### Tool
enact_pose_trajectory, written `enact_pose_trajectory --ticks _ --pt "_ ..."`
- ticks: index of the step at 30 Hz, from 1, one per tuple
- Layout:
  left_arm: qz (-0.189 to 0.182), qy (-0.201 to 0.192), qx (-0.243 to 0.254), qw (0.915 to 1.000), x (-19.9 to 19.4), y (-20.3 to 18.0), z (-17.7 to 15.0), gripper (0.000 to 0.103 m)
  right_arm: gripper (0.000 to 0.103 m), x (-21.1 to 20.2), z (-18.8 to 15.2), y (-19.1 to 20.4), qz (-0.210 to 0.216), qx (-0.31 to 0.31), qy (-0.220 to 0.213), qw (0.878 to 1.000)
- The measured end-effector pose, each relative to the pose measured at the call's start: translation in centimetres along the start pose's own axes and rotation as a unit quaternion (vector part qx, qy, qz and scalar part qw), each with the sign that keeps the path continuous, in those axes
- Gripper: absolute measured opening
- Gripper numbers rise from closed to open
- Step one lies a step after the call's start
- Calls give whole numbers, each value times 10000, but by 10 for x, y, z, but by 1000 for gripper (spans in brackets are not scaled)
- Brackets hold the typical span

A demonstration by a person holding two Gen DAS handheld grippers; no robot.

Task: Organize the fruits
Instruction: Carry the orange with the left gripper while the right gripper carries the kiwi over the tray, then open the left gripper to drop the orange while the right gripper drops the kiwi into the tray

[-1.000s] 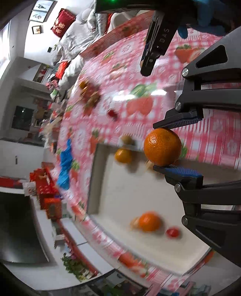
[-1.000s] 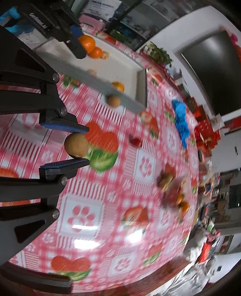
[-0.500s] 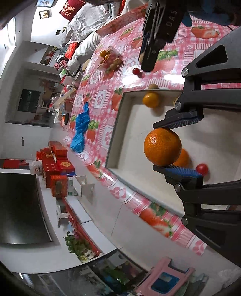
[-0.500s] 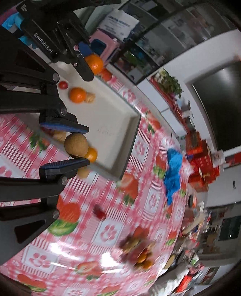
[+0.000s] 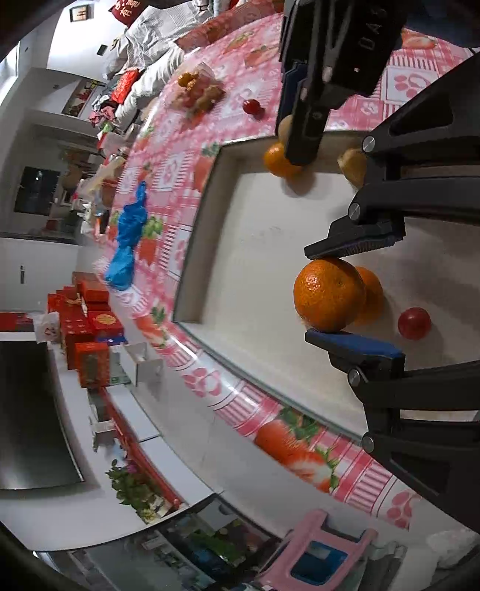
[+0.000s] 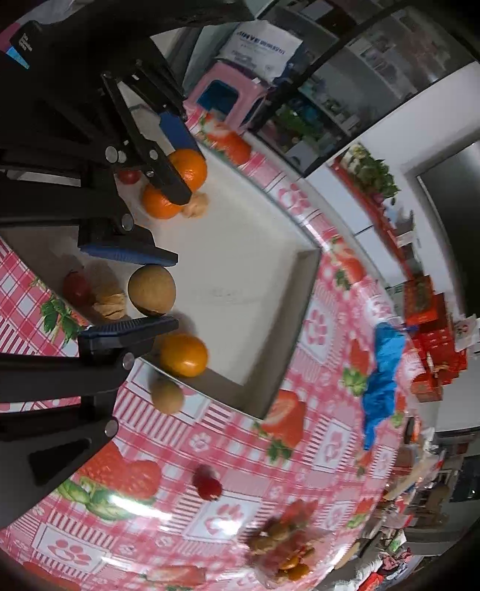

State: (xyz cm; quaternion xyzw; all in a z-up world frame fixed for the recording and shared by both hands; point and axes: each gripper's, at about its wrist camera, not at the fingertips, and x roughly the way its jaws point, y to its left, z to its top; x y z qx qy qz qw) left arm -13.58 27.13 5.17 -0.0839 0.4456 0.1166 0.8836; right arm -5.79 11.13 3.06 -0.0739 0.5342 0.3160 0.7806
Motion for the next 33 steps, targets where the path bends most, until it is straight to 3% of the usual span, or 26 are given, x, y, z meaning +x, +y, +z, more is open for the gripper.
enact_pose_trajectory --ticks 16,18,20,29,30,31,33 --pt "50 -31 68 10000 1 -4 0 39 30 12 -5 -6 76 77 199 9997" --pt "54 -42 75 9999 1 -5 -1 39 35 12 -5 -6 115 97 204 9997" --pt "87 -52 80 9999 1 -5 -1 45 48 10 -5 -6 92 89 152 9998" --pt "175 -1 107 9998 1 -4 -3 47 57 2 -4 -7 127 117 63 9998" --pt "214 2 97 9997 0 -4 -4 55 58 -1 -5 -9 112 124 20 9999" --pt "332 -18 51 9994 -1 -2 -4 71 62 -3 -5 -10 108 142 0 9998" --pt "496 -137 -89 9986 -5 4 -4 87 78 -9 -6 -16 115 224 -74 9997"
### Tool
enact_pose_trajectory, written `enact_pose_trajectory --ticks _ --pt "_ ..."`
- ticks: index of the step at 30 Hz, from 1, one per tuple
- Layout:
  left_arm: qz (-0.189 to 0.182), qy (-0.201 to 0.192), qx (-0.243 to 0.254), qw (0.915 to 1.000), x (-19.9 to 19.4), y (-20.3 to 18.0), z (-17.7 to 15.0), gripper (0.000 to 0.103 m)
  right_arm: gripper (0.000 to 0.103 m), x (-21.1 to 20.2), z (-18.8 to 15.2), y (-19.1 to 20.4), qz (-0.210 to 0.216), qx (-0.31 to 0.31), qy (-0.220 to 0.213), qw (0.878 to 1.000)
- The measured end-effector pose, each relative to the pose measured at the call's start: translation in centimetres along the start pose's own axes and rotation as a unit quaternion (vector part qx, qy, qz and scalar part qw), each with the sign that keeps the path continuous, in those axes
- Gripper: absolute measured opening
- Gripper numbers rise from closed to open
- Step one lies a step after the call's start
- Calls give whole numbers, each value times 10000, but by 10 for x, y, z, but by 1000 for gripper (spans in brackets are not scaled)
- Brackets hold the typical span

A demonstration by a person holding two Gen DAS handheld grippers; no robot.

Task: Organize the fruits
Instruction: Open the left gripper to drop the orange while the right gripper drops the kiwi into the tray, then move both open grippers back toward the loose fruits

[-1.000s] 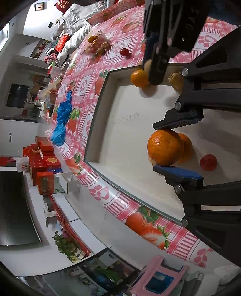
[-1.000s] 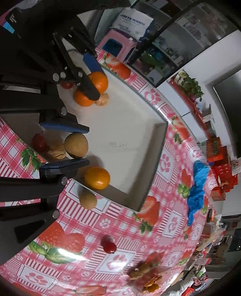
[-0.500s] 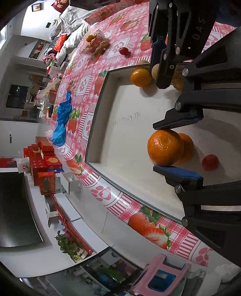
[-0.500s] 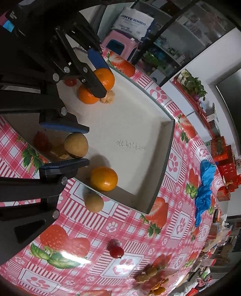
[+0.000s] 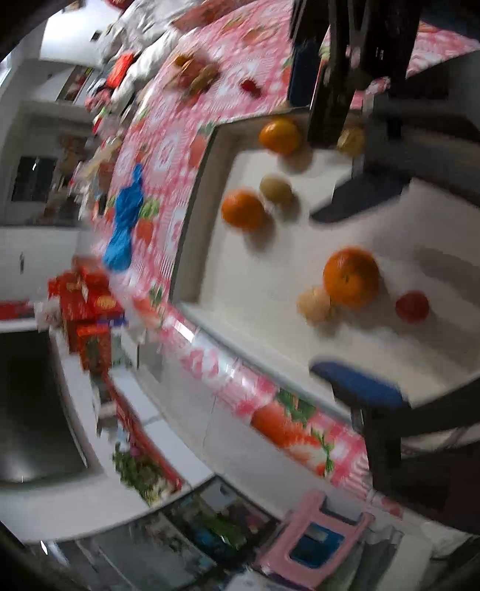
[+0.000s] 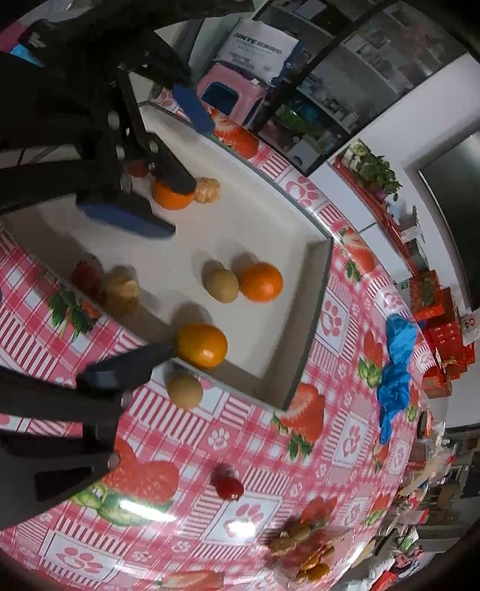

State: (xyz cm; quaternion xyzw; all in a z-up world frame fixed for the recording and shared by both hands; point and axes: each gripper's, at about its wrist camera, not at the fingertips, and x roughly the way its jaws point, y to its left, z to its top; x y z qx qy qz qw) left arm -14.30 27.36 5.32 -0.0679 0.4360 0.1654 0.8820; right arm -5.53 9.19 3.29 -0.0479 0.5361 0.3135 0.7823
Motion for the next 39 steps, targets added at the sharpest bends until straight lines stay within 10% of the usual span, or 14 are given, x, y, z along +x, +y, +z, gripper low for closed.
enact_pose_trajectory --ticks 27,39 --pt "-1080 -125 1292 9856 -49 -125 -24 88 90 -36 -60 -147 -1543 909 -95 9838" --pt "-1182 245 1741 9773 -33 -168 -58 88 103 -26 -63 -144 -1811 460 -85 9824"
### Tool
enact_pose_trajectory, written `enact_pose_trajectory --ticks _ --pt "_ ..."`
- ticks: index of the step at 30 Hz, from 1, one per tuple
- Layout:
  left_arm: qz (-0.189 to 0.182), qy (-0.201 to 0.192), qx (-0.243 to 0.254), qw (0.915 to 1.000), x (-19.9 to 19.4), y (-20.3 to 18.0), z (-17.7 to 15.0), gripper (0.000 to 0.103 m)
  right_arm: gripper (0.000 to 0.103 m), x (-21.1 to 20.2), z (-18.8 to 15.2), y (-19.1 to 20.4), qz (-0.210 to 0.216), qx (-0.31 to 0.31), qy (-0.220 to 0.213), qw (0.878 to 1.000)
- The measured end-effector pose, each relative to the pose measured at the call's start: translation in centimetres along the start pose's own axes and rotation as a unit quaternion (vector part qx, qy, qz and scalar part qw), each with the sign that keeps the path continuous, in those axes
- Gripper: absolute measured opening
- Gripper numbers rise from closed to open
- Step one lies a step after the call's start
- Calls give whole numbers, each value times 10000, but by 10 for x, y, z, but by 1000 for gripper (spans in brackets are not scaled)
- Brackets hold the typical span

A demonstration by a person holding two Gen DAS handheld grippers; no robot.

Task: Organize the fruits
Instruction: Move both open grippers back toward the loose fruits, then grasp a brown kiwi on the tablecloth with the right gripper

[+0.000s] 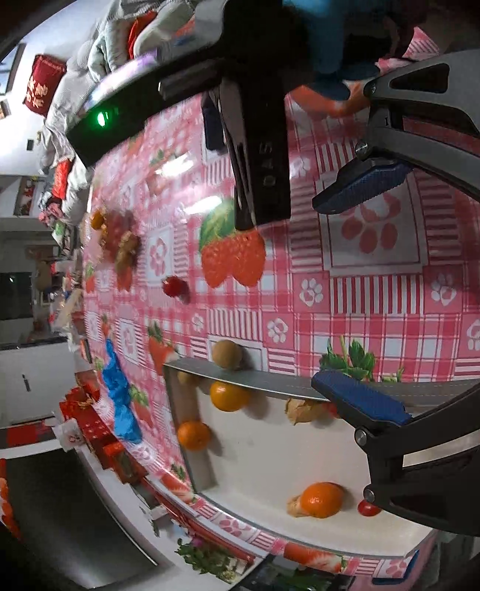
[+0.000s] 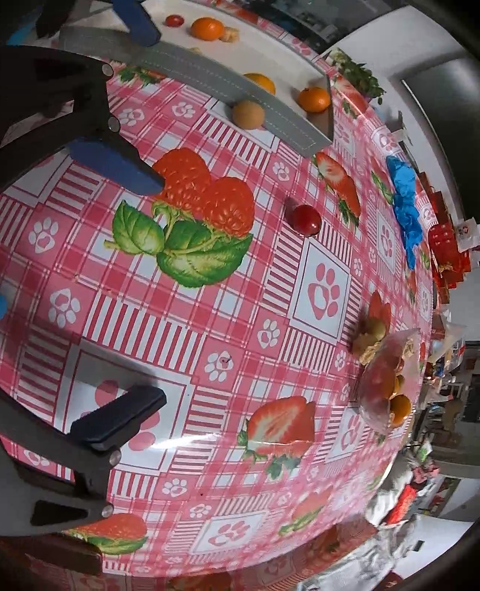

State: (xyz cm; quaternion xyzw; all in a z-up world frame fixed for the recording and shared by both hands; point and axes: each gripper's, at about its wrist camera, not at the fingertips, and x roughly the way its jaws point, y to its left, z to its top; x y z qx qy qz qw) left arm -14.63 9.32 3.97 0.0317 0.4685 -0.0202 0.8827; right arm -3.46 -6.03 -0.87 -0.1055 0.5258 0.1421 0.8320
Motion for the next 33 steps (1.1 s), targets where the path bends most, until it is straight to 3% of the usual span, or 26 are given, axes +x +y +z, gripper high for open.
enact_pose_trajectory --ticks 4,7,11,16,20,29,30,32,33 --pt "-26 98 -163 9998 5 10 -4 88 103 2 -2 5 -130 -136 -174 9997" --pt "-41 91 -164 9998 4 11 -10 88 103 3 2 5 -150 -117 -63 9998" --pt "-27 35 -144 9999 -1 8 -19 88 101 -3 7 18 499 -286 -176 9982" --pt "-190 -21 -205 9996 -12 14 -31 88 99 -8 16 70 740 -1294 -551 9873" --pt "-409 -11 -264 9988 -24 19 -41 88 80 4 26 100 840 -1856 -581 9773" --pt "-545 -27 -415 9976 -39 27 -51 88 66 20 39 116 1209 -2182 -650 9662" --pt "-549 -6 -464 9974 -39 29 -51 88 61 20 41 116 1273 -2184 -660 9653" --pt "-598 23 -556 9967 -38 32 -50 88 30 18 43 114 1439 -2138 -636 9641" --pt "-622 58 -619 9961 -38 33 -49 88 30 17 44 114 1520 -2085 -607 9642"
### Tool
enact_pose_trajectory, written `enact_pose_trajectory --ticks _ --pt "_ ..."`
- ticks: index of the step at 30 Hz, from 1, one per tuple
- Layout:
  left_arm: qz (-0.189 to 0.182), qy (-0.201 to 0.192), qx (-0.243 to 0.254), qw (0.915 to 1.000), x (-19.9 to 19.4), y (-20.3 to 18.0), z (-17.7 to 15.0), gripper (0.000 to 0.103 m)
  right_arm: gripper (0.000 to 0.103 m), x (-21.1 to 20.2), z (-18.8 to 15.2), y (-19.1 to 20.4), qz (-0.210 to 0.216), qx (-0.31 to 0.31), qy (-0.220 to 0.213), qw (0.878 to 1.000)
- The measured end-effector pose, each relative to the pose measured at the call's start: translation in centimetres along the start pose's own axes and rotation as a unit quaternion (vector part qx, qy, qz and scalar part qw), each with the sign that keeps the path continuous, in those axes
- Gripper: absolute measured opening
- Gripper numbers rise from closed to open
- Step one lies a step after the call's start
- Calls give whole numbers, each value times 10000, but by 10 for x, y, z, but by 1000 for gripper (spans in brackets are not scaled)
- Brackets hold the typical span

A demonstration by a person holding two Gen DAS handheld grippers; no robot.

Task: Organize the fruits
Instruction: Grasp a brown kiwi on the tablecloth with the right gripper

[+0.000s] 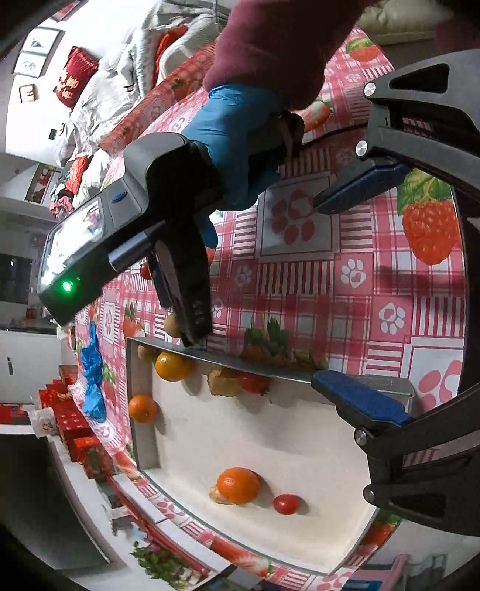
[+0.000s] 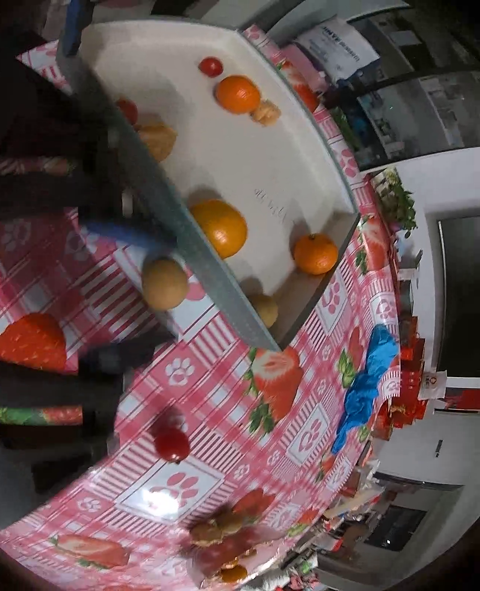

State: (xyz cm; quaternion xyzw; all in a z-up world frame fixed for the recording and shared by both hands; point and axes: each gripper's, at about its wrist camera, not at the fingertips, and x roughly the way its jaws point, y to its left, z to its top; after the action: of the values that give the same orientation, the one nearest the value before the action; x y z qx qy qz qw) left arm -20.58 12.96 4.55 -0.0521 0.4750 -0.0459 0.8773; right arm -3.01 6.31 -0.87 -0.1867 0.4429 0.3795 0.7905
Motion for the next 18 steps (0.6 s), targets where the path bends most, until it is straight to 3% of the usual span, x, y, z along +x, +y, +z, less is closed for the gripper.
enact_pose_trajectory --ticks 4,8,13,18 --pt "201 -52 39 9998 -5 -2 12 88 30 -8 -3 -3 -29 186 -53 9998" --pt "448 -302 268 9982 -16 -8 38 88 30 -30 -19 -31 -246 794 -16 9965" --pt "661 -658 404 9948 -8 -19 86 88 30 -67 -65 -85 -821 1933 26 9777" --pt "632 -922 433 9928 30 -34 130 88 30 -95 -108 -98 -1284 2283 -89 9651"
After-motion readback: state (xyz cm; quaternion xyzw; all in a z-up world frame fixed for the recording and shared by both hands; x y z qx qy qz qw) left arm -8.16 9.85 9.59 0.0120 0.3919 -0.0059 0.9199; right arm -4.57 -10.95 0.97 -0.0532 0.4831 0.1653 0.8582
